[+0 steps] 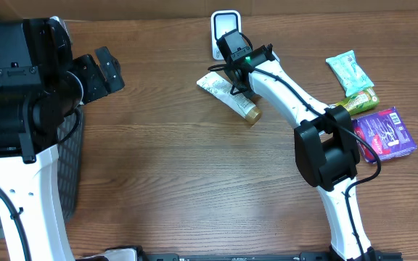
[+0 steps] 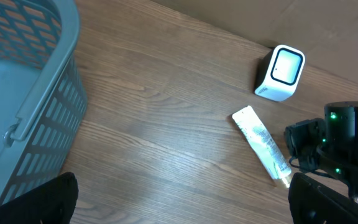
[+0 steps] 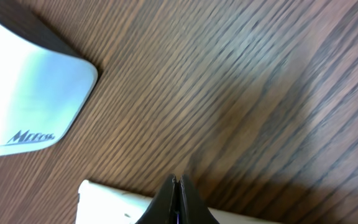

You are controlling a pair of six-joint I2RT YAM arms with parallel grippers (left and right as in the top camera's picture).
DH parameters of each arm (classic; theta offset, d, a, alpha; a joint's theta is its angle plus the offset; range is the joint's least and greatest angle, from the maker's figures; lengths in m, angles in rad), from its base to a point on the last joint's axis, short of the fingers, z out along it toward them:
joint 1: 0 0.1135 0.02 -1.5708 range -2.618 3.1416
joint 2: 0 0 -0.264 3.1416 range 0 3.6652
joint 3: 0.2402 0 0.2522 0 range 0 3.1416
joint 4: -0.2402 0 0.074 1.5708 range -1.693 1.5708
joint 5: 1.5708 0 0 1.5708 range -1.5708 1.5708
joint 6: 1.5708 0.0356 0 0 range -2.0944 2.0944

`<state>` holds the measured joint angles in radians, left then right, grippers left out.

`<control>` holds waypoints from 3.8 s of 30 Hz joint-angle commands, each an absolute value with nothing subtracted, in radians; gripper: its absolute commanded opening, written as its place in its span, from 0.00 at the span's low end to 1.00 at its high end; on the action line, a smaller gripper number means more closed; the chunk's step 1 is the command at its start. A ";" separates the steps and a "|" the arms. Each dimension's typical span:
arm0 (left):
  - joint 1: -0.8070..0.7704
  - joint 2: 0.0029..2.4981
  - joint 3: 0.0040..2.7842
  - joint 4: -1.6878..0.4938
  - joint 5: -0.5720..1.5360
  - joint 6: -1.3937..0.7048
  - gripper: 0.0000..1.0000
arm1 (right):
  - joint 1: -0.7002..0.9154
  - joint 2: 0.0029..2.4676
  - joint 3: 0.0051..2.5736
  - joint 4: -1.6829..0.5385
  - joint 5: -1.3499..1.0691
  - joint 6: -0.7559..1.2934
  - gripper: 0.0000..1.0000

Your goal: Scan the item barcode

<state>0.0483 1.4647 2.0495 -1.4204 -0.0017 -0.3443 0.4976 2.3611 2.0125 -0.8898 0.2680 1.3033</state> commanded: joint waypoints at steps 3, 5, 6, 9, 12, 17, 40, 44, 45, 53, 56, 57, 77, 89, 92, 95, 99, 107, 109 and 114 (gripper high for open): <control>0.052 1.468 2.062 -1.418 -0.010 -0.337 1.00 | 0.526 2.366 2.003 -0.884 0.230 1.317 0.04; 0.052 1.468 2.062 -1.418 -0.010 -0.337 0.99 | 0.540 2.377 2.003 -0.888 0.231 1.301 0.04; 0.052 1.468 2.062 -1.418 -0.010 -0.337 0.99 | 0.545 2.381 2.003 -0.891 0.232 1.302 0.04; 0.052 1.468 2.062 -1.418 -0.010 -0.337 0.99 | 0.551 2.383 2.002 -0.899 0.235 1.302 0.04; 0.052 1.468 2.062 -1.418 -0.010 -0.337 1.00 | 0.551 2.383 2.002 -0.914 0.231 1.301 0.04; 0.052 1.468 2.062 -1.418 -0.010 -0.337 1.00 | 0.553 2.383 2.002 -0.988 0.218 1.245 0.04; 0.052 1.468 2.062 -1.418 -0.010 -0.337 1.00 | 0.599 2.386 2.002 -0.819 -0.003 0.525 0.06; 0.052 1.468 2.062 -1.418 -0.010 -0.337 1.00 | 0.603 2.393 2.002 -0.836 -0.002 0.522 0.06; 0.052 1.468 2.062 -1.418 -0.010 -0.337 1.00 | 0.604 2.400 2.002 -0.838 -0.002 0.522 0.06; 0.052 1.468 2.062 -1.418 -0.010 -0.337 1.00 | 0.600 2.458 2.002 -0.847 -0.007 0.510 0.04; 0.052 1.468 2.062 -1.418 -0.010 -0.337 1.00 | 0.612 2.457 2.006 -0.859 -0.142 0.394 0.04; 0.052 1.468 2.062 -1.418 -0.010 -0.337 1.00 | 0.615 2.457 2.007 -0.867 -0.188 0.363 0.04; 0.052 1.468 2.062 -1.418 -0.010 -0.337 1.00 | 0.508 2.228 2.312 -1.481 -0.241 0.236 0.04; 0.052 1.468 2.062 -1.418 -0.010 -0.337 1.00 | 0.611 2.103 2.244 -1.595 -0.006 0.454 0.04; 0.052 1.468 2.062 -1.418 -0.010 -0.337 1.00 | 0.641 2.103 2.152 -1.573 -0.013 0.487 0.04; 0.052 1.468 2.062 -1.418 -0.010 -0.337 1.00 | 0.670 2.099 2.053 -1.529 -0.016 0.525 0.04; 0.052 1.468 2.062 -1.418 -0.010 -0.337 1.00 | 0.699 2.064 1.887 -1.438 -0.021 0.571 0.04; 0.052 1.468 2.062 -1.418 -0.010 -0.337 1.00 | 0.704 2.022 1.613 -1.264 -0.189 0.573 0.04; 0.052 1.468 2.062 -1.418 -0.010 -0.337 1.00 | 0.705 2.022 1.568 -1.242 -0.188 0.573 0.04; 0.052 1.468 2.062 -1.418 -0.010 -0.337 1.00 | 0.688 2.022 1.504 -1.158 -0.147 0.574 0.04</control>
<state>0.0483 1.4647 2.0495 -1.4208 -0.0017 -0.3443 0.7010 2.0678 1.5303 -1.2003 -0.1608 0.5652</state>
